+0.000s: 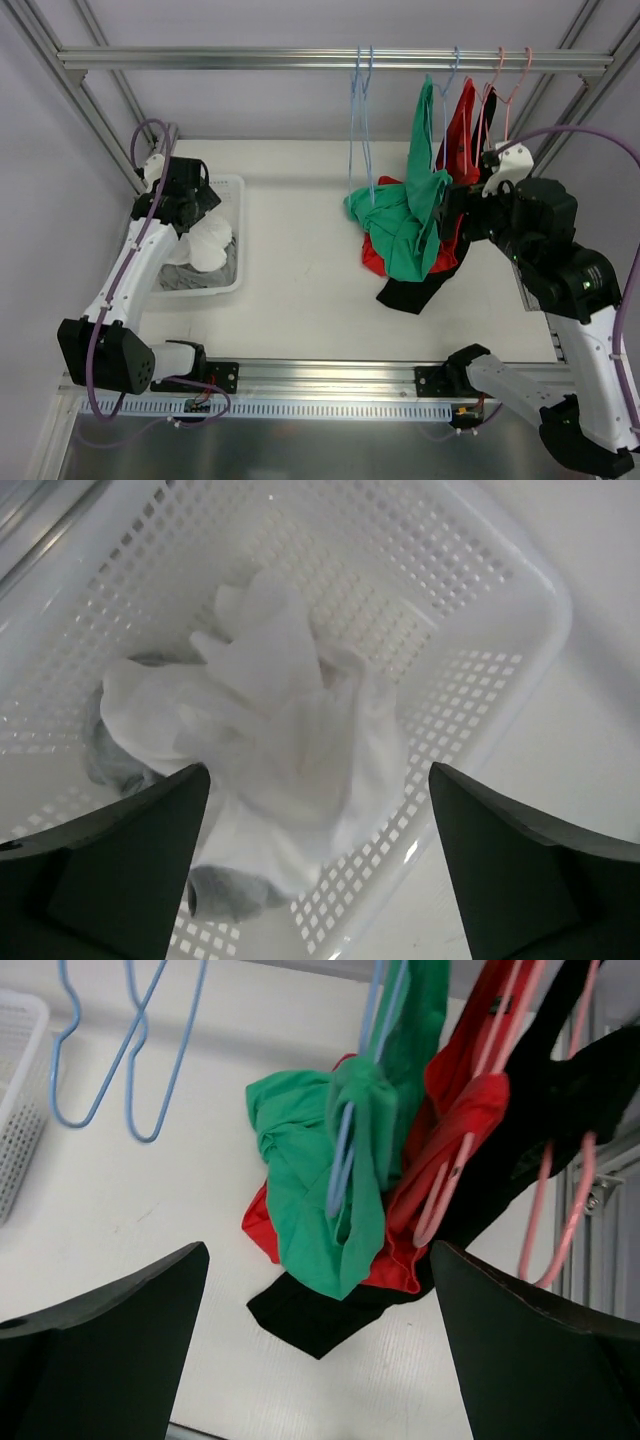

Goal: Remove the tank top from the hanger

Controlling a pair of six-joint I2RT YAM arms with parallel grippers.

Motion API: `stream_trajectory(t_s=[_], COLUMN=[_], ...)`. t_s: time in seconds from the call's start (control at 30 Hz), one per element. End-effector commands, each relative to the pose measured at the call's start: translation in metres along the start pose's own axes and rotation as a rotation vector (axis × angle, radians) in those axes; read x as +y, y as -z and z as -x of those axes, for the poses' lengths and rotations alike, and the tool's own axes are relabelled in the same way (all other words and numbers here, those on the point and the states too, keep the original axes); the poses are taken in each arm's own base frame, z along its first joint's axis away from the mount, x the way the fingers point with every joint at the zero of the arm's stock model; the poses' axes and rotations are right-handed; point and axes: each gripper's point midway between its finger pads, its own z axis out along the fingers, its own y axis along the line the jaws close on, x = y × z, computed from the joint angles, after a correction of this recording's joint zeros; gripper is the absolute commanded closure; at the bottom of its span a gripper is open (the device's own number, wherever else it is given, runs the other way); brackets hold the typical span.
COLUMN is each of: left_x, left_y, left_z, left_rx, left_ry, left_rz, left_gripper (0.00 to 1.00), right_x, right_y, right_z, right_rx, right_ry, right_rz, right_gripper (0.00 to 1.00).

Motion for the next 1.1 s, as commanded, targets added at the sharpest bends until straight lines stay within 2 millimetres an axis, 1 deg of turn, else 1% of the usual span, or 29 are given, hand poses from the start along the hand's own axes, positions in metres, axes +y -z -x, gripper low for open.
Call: stream_trajectory(t_s=[0.0,0.03,0.07,0.1,0.13,0.17,0.2,0.23,0.27,0.3,0.33,0.37,0.4,0.43,0.47,0.5,0.53,0.57,0.6,0.67,0.7,0.73,0.8,0.83,0.87,0.93,0.97,1.03,1.07], left_x=[-0.007,-0.011,-0.013,-0.019,-0.022,-0.026,-0.028,-0.030,-0.036,-0.035,-0.033,-0.035,-0.034,-0.029,-0.027,-0.021,-0.015,-0.011,-0.004,0.002,0.002,0.000,-0.001,-0.001,-0.002,-0.008,-0.012,-0.021,-0.026], left_y=[0.022,0.036,0.045,0.057,0.075,0.085,0.093,0.109,0.119,0.121,0.132,0.139,0.140,0.146,0.148,0.143,0.144,0.141,0.131,0.130,0.132,0.137,0.140,0.141,0.141,0.149,0.155,0.167,0.177], left_z=[-0.001,0.002,0.002,0.000,0.002,-0.001,-0.005,-0.009,-0.020,-0.033,-0.038,-0.049,-0.067,-0.072,-0.080,-0.093,-0.095,-0.098,-0.108,-0.111,-0.112,-0.112,-0.109,-0.110,-0.110,-0.112,-0.114,-0.111,-0.114], left_rx=[0.023,0.021,0.021,0.017,-0.005,-0.007,-0.003,-0.014,0.020,0.046,0.042,0.057,0.097,0.092,0.099,0.121,0.105,0.098,0.109,0.093,0.094,0.090,0.073,0.076,0.078,0.085,0.098,0.083,0.102], left_ry=[0.055,0.043,0.030,0.005,-0.029,-0.063,-0.096,-0.144,-0.174,-0.204,-0.220,-0.265,-0.300,-0.315,-0.338,-0.355,-0.362,-0.368,-0.384,-0.379,-0.378,-0.380,-0.378,-0.380,-0.381,-0.382,-0.388,-0.385,-0.388], left_rz=[-0.095,-0.161,-0.198,-0.249,-0.314,-0.361,-0.403,-0.466,-0.537,-0.570,-0.616,-0.662,-0.698,-0.727,-0.745,-0.747,-0.755,-0.750,-0.724,-0.725,-0.739,-0.768,-0.781,-0.786,-0.790,-0.841,-0.883,-0.957,-1.017], left_gripper=[0.01,0.01,0.01,0.01,0.01,0.01,0.02,0.01,0.02,0.01,0.01,0.01,0.01,0.01,0.01,0.01,0.01,0.01,0.01,0.01,0.01,0.01,0.01,0.01,0.01,0.01,0.01,0.01,0.01], right_x=[-0.017,-0.016,-0.015,-0.013,-0.015,-0.016,-0.018,-0.024,-0.028,-0.031,-0.037,-0.039,-0.041,-0.045,-0.046,-0.046,-0.050,-0.051,-0.052,-0.048,-0.046,-0.047,-0.045,-0.044,-0.043,-0.039,-0.039,-0.035,-0.034], right_y=[-0.009,-0.016,-0.021,-0.032,-0.037,-0.042,-0.058,-0.059,-0.065,-0.072,-0.090,-0.092,-0.098,-0.105,-0.117,-0.123,-0.128,-0.136,-0.140,-0.146,-0.147,-0.147,-0.147,-0.147,-0.146,-0.140,-0.137,-0.126,-0.121], right_z=[0.046,0.051,0.054,0.065,0.070,0.074,0.074,0.087,0.091,0.094,0.092,0.104,0.107,0.110,0.114,0.116,0.118,0.119,0.118,0.120,0.120,0.120,0.125,0.127,0.134,0.140,0.152,0.162,0.172], right_rx=[-0.068,-0.055,-0.040,-0.035,-0.033,-0.030,0.000,-0.026,-0.022,-0.018,0.015,-0.007,-0.006,-0.003,0.002,0.004,0.006,0.013,0.017,0.013,0.010,0.007,-0.017,-0.026,-0.058,-0.104,-0.159,-0.215,-0.258], right_ry=[-0.019,-0.037,-0.041,-0.040,-0.030,-0.026,-0.020,-0.017,-0.011,-0.007,-0.006,-0.003,-0.001,0.001,0.006,0.011,0.010,0.008,-0.003,-0.019,-0.036,-0.044,-0.063,-0.081,-0.092,-0.116,-0.130,-0.141,-0.154], right_rz=[-0.062,-0.033,-0.017,-0.005,-0.006,-0.010,-0.017,-0.043,-0.062,-0.072,-0.098,-0.108,-0.115,-0.136,-0.137,-0.137,-0.156,-0.162,-0.167,-0.152,-0.150,-0.158,-0.153,-0.151,-0.146,-0.127,-0.124,-0.098,-0.093], right_gripper=[0.00,0.01,0.01,0.00,0.01,0.02,0.07,0.09,0.11,0.18,0.22,0.24,0.29,0.32,0.37,0.43,0.49,0.61,0.68,0.77,0.88,0.92,1.00,1.00,1.00,1.00,1.00,1.00,1.00])
